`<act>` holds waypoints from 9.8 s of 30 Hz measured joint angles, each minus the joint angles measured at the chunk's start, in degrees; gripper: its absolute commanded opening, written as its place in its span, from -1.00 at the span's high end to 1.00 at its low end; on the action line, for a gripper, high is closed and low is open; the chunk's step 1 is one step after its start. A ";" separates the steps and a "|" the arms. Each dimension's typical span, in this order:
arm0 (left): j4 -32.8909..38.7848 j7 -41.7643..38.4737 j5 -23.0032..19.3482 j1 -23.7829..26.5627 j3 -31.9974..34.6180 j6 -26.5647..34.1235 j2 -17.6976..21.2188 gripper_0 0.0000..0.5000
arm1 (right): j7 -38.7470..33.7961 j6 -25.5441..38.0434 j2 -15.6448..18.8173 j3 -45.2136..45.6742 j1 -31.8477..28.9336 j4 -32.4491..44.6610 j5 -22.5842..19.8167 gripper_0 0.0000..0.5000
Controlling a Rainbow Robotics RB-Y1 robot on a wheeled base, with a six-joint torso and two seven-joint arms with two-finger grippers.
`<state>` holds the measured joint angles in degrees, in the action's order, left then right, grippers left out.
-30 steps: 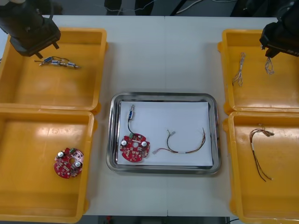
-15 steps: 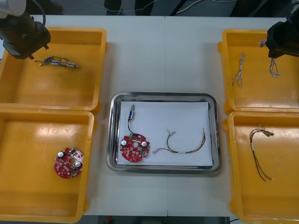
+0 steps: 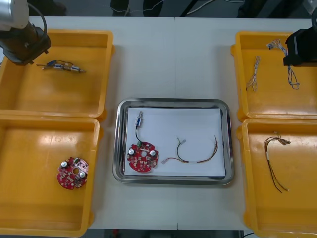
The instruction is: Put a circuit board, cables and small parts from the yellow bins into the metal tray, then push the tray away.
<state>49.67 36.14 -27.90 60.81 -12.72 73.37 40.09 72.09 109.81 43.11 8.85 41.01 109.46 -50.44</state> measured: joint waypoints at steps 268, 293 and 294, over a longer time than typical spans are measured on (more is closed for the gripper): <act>22.35 8.08 -10.38 -14.99 -3.84 7.94 2.45 1.00 | 11.76 0.02 -4.54 18.08 -34.31 16.44 5.99 -1.00; 43.54 7.53 -18.54 -9.53 -4.53 29.80 3.75 1.00 | 8.46 0.02 -4.60 18.31 -35.36 16.57 5.61 -1.00; 43.82 7.00 -18.54 -8.89 -5.30 29.83 3.63 1.00 | 7.95 0.02 -4.60 18.31 -35.38 16.57 5.59 -1.00</act>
<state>93.49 43.14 -46.45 51.92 -18.02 103.20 43.72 80.03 109.83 38.51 27.16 5.63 126.04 -44.85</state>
